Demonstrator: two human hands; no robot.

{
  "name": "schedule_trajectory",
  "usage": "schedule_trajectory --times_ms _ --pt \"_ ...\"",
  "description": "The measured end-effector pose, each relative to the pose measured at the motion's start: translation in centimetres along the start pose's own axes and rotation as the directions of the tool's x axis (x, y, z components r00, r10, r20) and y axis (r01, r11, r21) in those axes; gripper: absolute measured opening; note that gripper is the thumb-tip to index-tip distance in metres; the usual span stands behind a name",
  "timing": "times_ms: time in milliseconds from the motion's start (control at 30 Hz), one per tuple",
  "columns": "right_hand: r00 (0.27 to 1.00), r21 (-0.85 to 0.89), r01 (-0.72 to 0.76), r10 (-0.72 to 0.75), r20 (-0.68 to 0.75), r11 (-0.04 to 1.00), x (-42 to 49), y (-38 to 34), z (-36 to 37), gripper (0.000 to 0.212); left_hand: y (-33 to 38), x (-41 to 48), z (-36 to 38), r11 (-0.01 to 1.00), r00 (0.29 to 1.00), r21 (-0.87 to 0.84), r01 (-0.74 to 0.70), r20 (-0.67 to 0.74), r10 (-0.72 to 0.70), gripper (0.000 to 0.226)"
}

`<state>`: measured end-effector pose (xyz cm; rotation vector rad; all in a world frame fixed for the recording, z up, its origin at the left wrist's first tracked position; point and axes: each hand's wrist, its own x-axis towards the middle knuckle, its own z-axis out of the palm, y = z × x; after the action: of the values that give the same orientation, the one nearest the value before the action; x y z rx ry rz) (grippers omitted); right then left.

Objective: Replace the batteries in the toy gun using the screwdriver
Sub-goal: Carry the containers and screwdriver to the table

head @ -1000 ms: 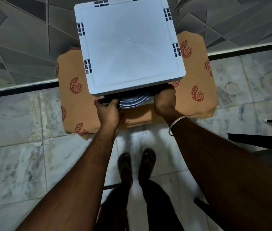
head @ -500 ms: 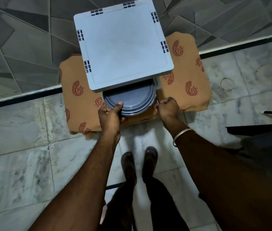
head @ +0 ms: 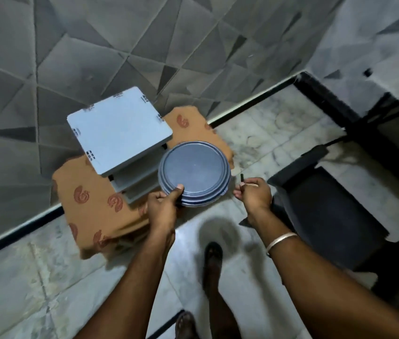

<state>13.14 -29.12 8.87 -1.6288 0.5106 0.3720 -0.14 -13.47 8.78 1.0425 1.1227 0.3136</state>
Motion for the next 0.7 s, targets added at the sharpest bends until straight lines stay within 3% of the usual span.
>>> schedule_trajectory --times_ms 133,200,333,533,700 --pt "0.991 0.125 0.129 -0.123 -0.05 0.984 -4.5 -4.6 -8.1 0.039 2.7 -5.8 2.8 0.997 0.981 0.059 -0.056 0.188 0.045 0.064" --pt "0.979 0.169 0.196 -0.182 -0.094 0.966 -7.2 -6.9 -12.8 0.037 4.0 -9.1 5.0 0.992 0.961 0.074 -0.098 0.265 0.075 0.066" --pt "0.933 0.166 0.327 -0.289 -0.214 0.93 -12.1 -10.6 -21.0 0.026 5.6 -16.3 9.5 0.991 0.905 0.016 -0.135 0.409 0.117 0.041" --pt "0.868 0.308 0.436 -0.303 -0.394 0.846 -17.4 -14.9 -33.0 0.026 6.7 -28.0 16.9 0.984 0.755 -0.026 -0.178 0.637 0.154 0.039" --pt "0.847 0.393 0.479 -0.294 -0.444 0.785 -19.7 -16.4 -41.0 0.019 5.8 -35.6 22.3 0.982 0.639 -0.052 -0.182 0.753 0.159 0.043"
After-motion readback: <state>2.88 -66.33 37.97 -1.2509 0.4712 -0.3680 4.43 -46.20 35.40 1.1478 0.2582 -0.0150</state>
